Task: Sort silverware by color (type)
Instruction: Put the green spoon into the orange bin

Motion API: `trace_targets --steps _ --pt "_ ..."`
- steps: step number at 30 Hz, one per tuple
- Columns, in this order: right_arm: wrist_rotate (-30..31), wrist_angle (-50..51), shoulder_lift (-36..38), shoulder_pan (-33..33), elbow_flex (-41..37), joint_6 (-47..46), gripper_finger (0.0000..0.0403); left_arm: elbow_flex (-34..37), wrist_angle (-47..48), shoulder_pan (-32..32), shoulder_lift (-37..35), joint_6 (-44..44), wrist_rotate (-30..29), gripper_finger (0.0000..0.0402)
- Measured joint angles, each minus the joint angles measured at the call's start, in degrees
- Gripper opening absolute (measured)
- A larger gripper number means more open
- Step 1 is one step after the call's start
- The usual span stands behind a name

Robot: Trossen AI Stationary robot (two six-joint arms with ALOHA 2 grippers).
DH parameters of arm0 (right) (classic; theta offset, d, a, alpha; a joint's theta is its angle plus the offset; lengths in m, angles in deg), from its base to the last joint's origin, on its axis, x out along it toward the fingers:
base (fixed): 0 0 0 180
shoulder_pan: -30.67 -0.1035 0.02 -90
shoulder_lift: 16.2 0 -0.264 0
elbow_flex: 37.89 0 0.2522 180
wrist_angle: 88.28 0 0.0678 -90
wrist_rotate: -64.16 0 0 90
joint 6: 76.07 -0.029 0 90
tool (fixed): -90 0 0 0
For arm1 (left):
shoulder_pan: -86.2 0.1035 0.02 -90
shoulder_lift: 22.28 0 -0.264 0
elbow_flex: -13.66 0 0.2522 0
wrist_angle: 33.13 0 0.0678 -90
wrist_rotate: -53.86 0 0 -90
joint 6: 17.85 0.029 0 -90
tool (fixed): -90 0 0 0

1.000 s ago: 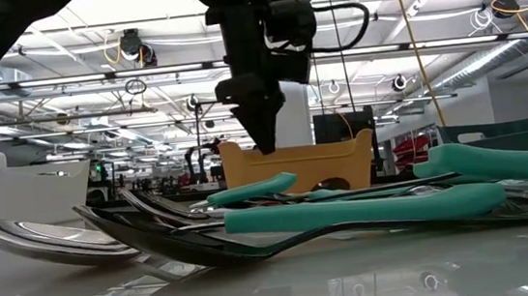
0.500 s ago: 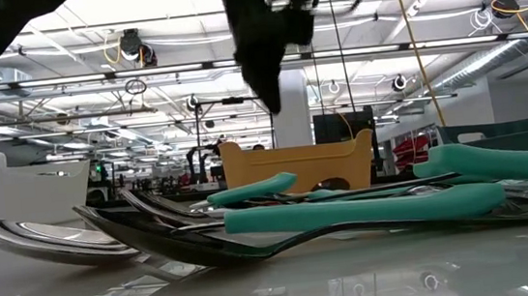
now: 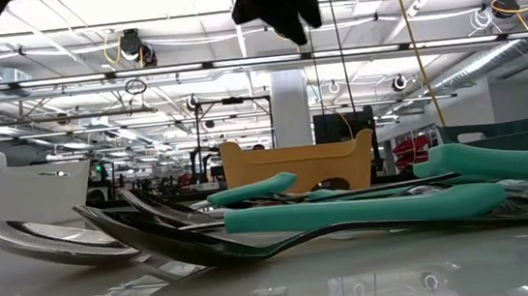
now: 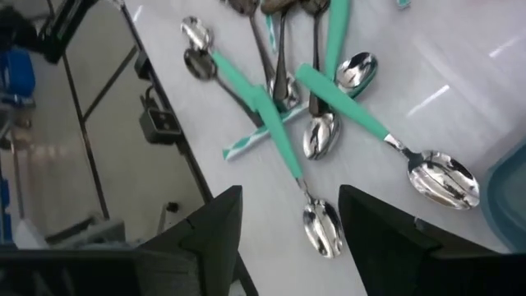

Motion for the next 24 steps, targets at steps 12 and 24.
trace_targets --steps 12,24 --pt "-1.7 -0.3 0.0 -3.3 0.0 1.8 0.0196 0.0 -15.5 -10.1 4.7 -1.1 -2.4 0.0163" --pt "-2.0 -0.9 0.1 -7.4 0.0 -1.4 0.0196 0.0 -24.5 -12.9 13.0 -0.3 -4.9 0.0225"
